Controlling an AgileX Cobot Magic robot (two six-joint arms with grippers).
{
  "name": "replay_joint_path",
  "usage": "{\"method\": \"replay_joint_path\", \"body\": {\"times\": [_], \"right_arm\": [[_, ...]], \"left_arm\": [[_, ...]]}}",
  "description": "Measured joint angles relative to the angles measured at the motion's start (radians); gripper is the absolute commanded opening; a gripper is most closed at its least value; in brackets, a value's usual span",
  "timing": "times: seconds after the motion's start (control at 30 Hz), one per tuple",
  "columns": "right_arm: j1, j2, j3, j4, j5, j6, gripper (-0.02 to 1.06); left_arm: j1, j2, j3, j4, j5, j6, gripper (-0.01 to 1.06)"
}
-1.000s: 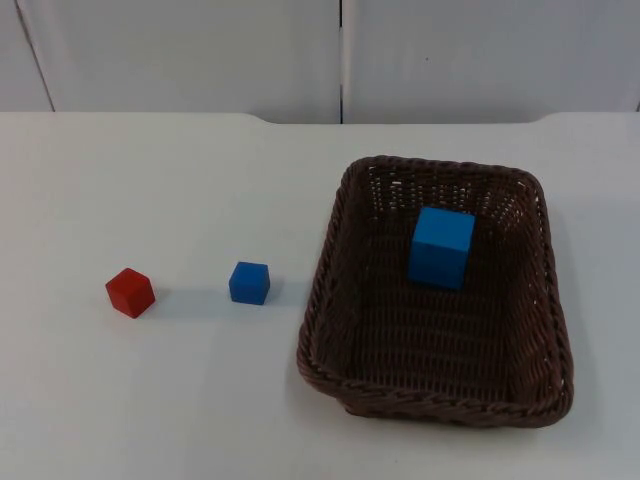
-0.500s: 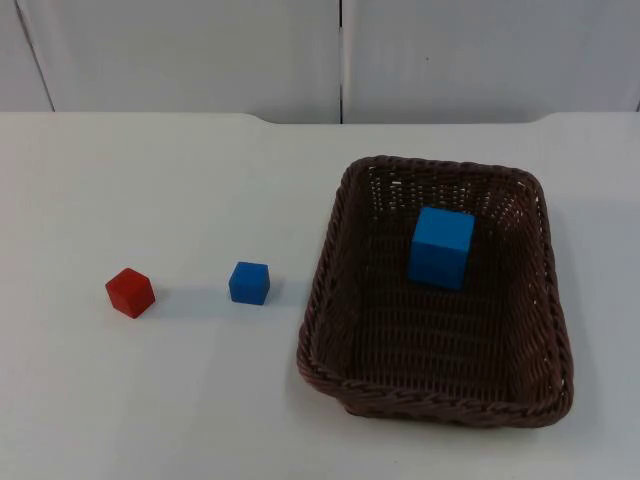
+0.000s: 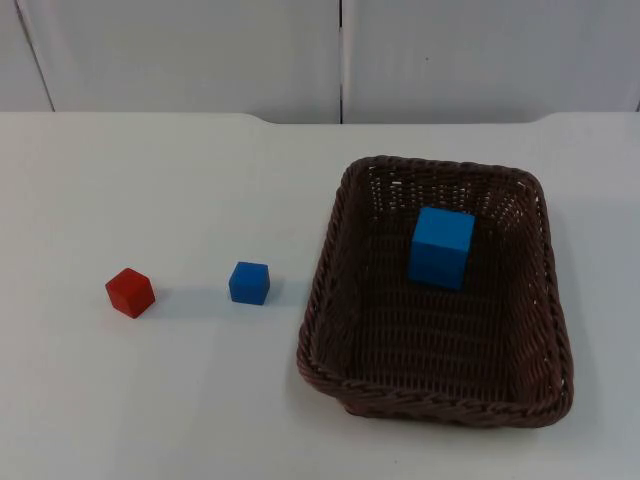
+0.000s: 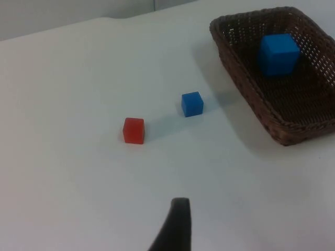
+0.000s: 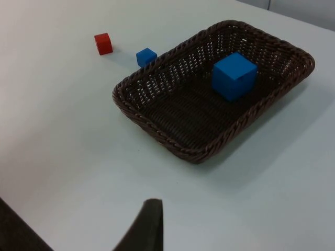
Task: Pick up the basket with the left hand and place the largest block into the basket with the right hand.
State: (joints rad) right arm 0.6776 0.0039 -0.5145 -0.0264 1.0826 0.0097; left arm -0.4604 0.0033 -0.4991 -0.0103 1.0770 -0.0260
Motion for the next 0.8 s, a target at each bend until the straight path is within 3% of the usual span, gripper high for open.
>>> {"method": "replay_joint_path", "body": {"times": [0.13, 0.33, 0.8], "right_arm": [[0.000, 0.000, 0.000, 0.000, 0.000, -0.002, 0.92], [0.000, 0.000, 0.000, 0.000, 0.000, -0.002, 1.05], [0.000, 0.000, 0.000, 0.000, 0.000, -0.002, 1.05]], "left_arm": [[0.000, 0.000, 0.000, 0.000, 0.000, 0.000, 0.81], [0.000, 0.000, 0.000, 0.000, 0.000, 0.000, 1.05], [0.000, 0.000, 0.000, 0.000, 0.000, 0.000, 1.05]]}}
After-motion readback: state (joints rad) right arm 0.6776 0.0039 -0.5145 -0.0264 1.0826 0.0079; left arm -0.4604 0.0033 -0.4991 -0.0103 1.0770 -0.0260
